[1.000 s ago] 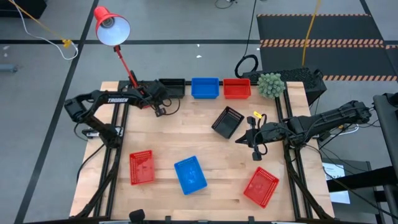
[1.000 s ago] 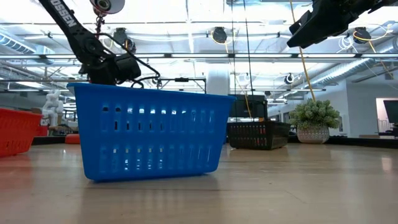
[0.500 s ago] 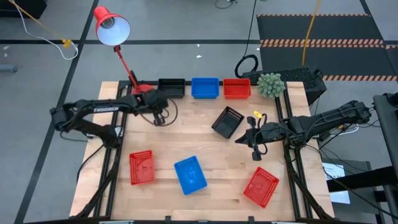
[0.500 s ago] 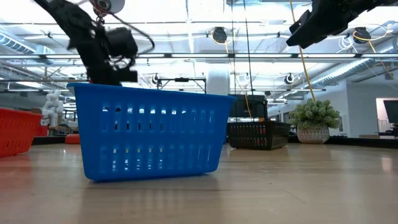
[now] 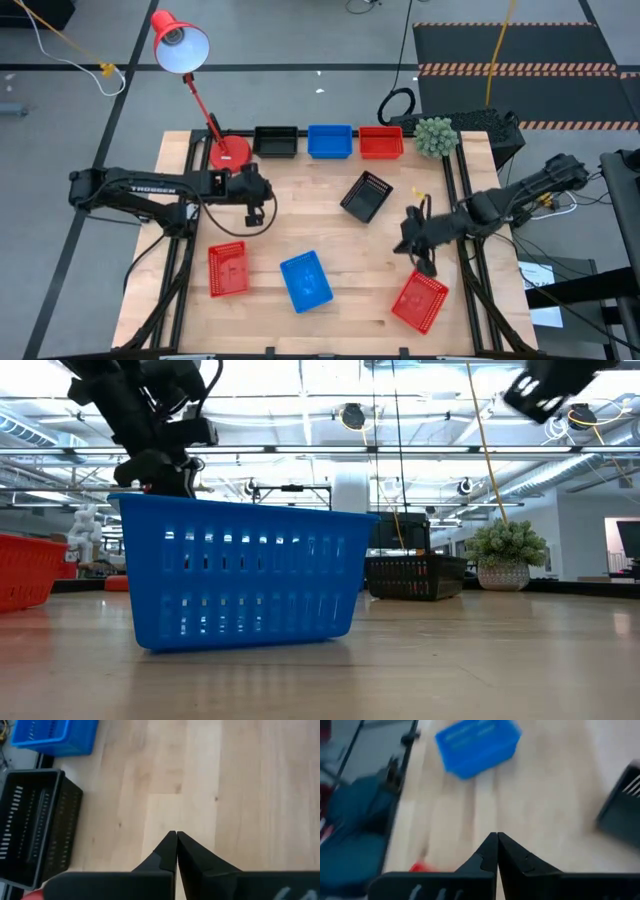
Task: Stack baskets by color
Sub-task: Stack the bottom right red bin on the top red bin
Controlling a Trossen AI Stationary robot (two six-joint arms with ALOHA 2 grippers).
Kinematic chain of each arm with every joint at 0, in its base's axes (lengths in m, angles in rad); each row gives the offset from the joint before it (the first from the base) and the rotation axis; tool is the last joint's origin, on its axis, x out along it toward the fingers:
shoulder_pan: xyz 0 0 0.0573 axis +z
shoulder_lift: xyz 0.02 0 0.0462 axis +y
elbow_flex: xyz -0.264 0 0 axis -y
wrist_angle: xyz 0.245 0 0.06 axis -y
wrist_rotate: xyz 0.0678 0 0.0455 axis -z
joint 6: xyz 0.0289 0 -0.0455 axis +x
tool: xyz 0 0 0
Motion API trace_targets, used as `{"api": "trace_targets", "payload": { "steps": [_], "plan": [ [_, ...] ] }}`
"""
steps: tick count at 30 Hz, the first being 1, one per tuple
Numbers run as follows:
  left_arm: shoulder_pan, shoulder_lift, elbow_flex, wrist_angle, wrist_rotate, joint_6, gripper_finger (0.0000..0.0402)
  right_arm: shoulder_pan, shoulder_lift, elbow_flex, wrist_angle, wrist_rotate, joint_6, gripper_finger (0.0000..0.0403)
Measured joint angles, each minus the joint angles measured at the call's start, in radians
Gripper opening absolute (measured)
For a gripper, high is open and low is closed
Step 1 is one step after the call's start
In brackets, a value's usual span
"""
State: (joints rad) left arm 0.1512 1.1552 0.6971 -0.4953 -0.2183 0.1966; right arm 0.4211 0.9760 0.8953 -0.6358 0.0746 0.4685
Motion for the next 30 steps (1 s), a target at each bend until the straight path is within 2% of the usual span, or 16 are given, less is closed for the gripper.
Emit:
{"api": "trace_targets", "payload": {
  "steps": [5, 9, 14, 22, 30],
  "plan": [
    [-0.022, -0.001, 0.0, 0.0, -0.001, -0.004, 0.0003, 0.16, 0.123, 0.145, -0.228, -0.001, 0.158, 0.0],
    [-0.038, -0.001, 0.0, 0.006, 0.0, -0.018, 0.0011, 0.274, 0.222, 0.224, -0.324, -0.003, 0.233, 0.0],
    [-0.061, -0.001, 0.0, 0.029, -0.001, -0.026, 0.002, 0.389, 0.31, 0.243, -0.305, -0.037, 0.239, 0.0019],
    [-0.076, 0.0, 0.0, 0.032, 0.0, -0.036, 0.0003, 0.521, 0.393, 0.243, -0.283, -0.075, 0.318, 0.0076],
    [-0.075, 0.0, 0.0, 0.033, -0.001, -0.045, 0.0026, 0.604, 0.473, 0.201, -0.222, -0.079, 0.333, 0.0111]
  ]
}}
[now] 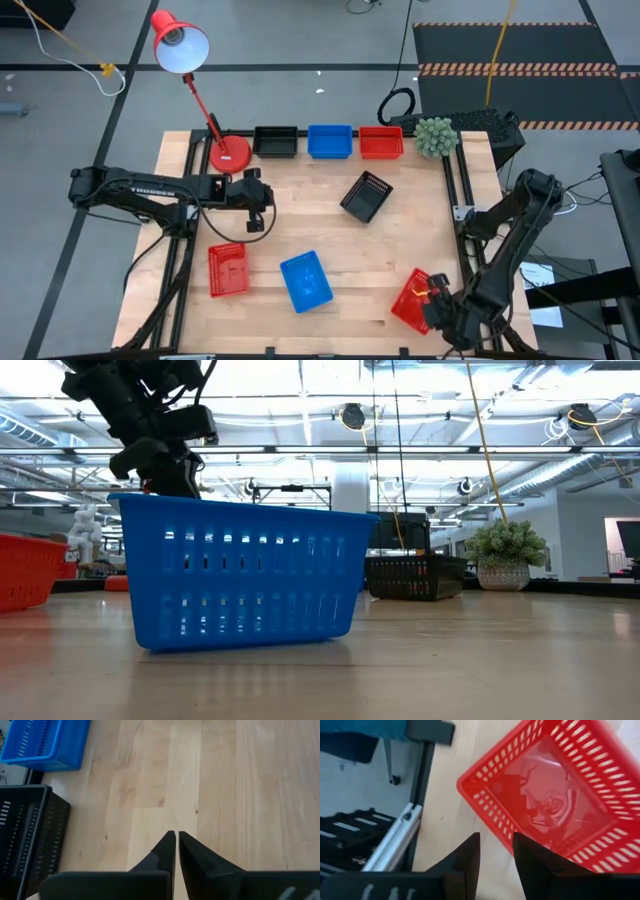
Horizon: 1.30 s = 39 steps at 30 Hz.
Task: Stack baskets by color
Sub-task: Stack the bottom right red bin on the top red bin
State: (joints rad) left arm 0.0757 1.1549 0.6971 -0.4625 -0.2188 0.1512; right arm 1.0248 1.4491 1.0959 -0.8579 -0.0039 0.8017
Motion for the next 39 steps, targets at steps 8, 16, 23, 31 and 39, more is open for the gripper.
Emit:
{"api": "trace_targets", "payload": {
  "steps": [8, 16, 23, 31, 39],
  "plan": [
    [0.0, 0.0, 0.0, 0.004, 0.0, 0.0, 0.0028, 0.018, 0.018, -0.086, 0.093, 0.003, -0.046, 0.0111],
    [0.0, 0.0, 0.0, 0.004, 0.0, 0.0, 0.0028, 0.016, 0.018, -0.142, 0.1, 0.005, -0.167, 0.0079],
    [0.0, 0.0, 0.0, 0.004, 0.0, -0.003, 0.0028, 0.008, 0.017, -0.148, 0.099, 0.007, -0.24, 0.001],
    [0.0, 0.0, 0.0, 0.004, 0.0, -0.007, 0.0028, -0.062, -0.005, -0.139, 0.086, 0.083, -0.272, 0.0014],
    [0.0, 0.0, 0.0, 0.004, 0.0, -0.025, 0.0028, -0.22, -0.061, -0.02, -0.039, 0.144, -0.323, 0.0008]
  ]
}}
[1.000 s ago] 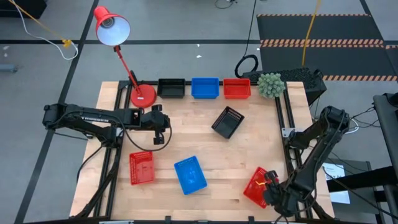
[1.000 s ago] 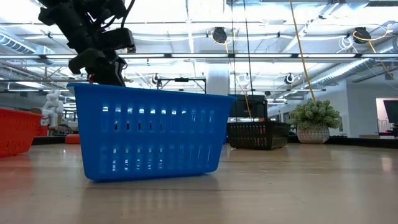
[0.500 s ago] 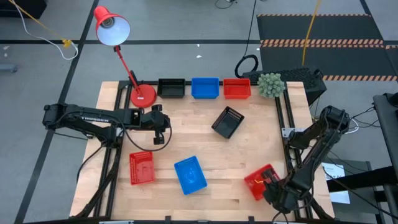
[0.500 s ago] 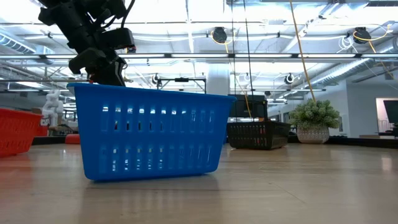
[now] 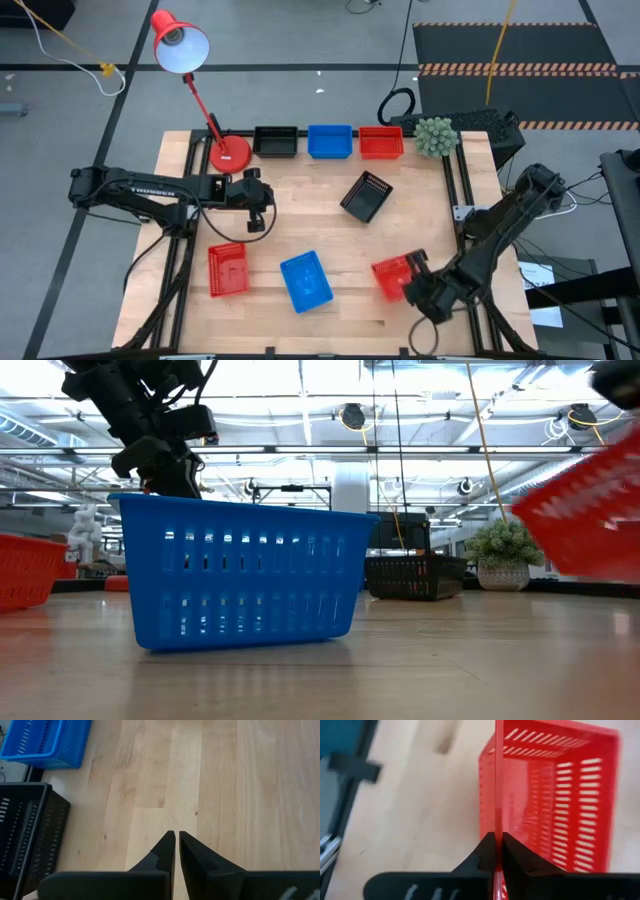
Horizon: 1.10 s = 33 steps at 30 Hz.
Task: Stack baskets by color
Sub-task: Stack the bottom right red bin on the top red bin
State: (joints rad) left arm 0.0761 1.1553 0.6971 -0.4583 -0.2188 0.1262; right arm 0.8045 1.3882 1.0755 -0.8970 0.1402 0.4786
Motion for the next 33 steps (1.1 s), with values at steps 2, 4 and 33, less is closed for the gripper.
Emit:
{"api": "trace_targets", "payload": {
  "steps": [2, 4, 33],
  "plan": [
    [0.0, 0.0, 0.0, 0.0, 0.0, -0.006, 0.0028, -0.046, -0.001, 0.048, -0.066, 0.023, -0.014, 0.0008],
    [0.0, 0.0, 0.0, 0.003, 0.0, -0.014, 0.0028, -0.086, -0.001, 0.093, -0.126, 0.051, -0.039, 0.0008],
    [0.0, 0.0, 0.0, 0.075, 0.0, -0.031, 0.0028, -0.836, -0.001, 0.362, -0.338, 0.229, -0.796, 0.0008]
  ]
}}
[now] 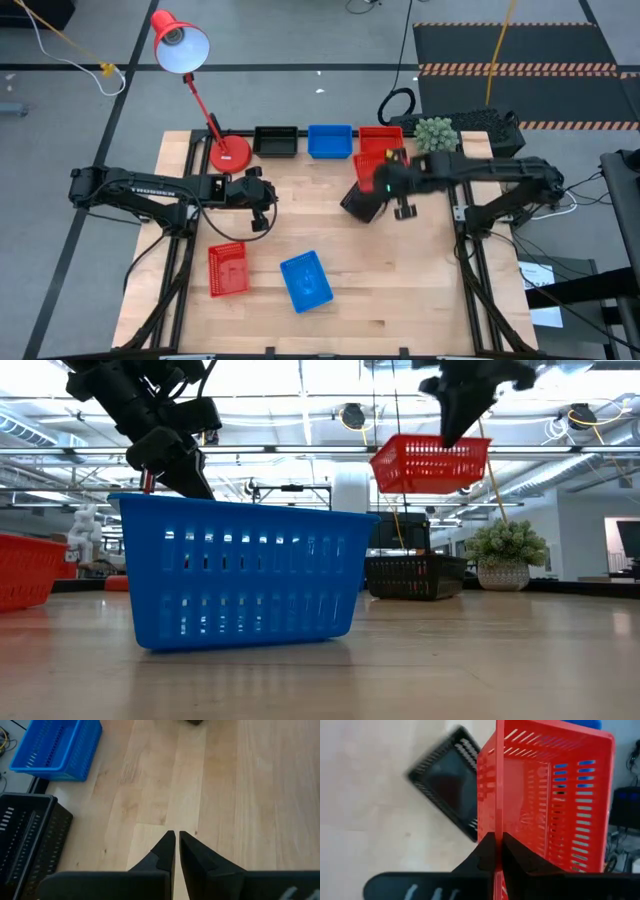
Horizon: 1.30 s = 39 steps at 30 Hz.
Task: Stack baskets by color
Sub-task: Stack the bottom right red bin on the top red bin
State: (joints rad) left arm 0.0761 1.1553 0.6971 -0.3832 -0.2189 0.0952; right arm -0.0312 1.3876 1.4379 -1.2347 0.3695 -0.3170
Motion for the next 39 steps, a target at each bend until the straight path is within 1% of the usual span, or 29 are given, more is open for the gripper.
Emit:
{"api": "trace_targets", "payload": {
  "steps": [7, 13, 18, 20, 26, 29, 39],
  "plan": [
    [0.0, 0.0, 0.0, 0.0, 0.0, 0.0, 0.0028, -0.189, 0.0, 0.004, 0.079, -0.004, -0.166, 0.0008],
    [0.0, 0.0, 0.0, 0.0, 0.0, 0.0, 0.0028, -0.31, 0.0, 0.004, 0.158, -0.008, -0.271, 0.0008],
    [0.0, 0.0, 0.0, 0.011, 0.0, 0.0, 0.0028, -0.392, 0.0, -0.001, 0.221, -0.092, -0.333, 0.0008],
    [0.0, 0.0, 0.0, 0.025, 0.0, 0.0, 0.0028, -0.418, 0.0, -0.019, 0.256, -0.11, -0.351, 0.0008],
    [0.0, 0.0, 0.0, 0.039, 0.0, 0.0, 0.0028, -0.464, 0.0, -0.103, 0.347, -0.116, -0.387, 0.0008],
    [0.0, 0.0, 0.0, 0.04, 0.0, 0.0, 0.0028, -0.483, 0.001, -0.144, 0.387, -0.144, -0.406, 0.0008],
    [0.0, 0.0, 0.0, 0.044, 0.0, 0.0, 0.0028, -0.542, 0.0, -0.317, 0.6, -0.14, -0.47, 0.0008]
  ]
}}
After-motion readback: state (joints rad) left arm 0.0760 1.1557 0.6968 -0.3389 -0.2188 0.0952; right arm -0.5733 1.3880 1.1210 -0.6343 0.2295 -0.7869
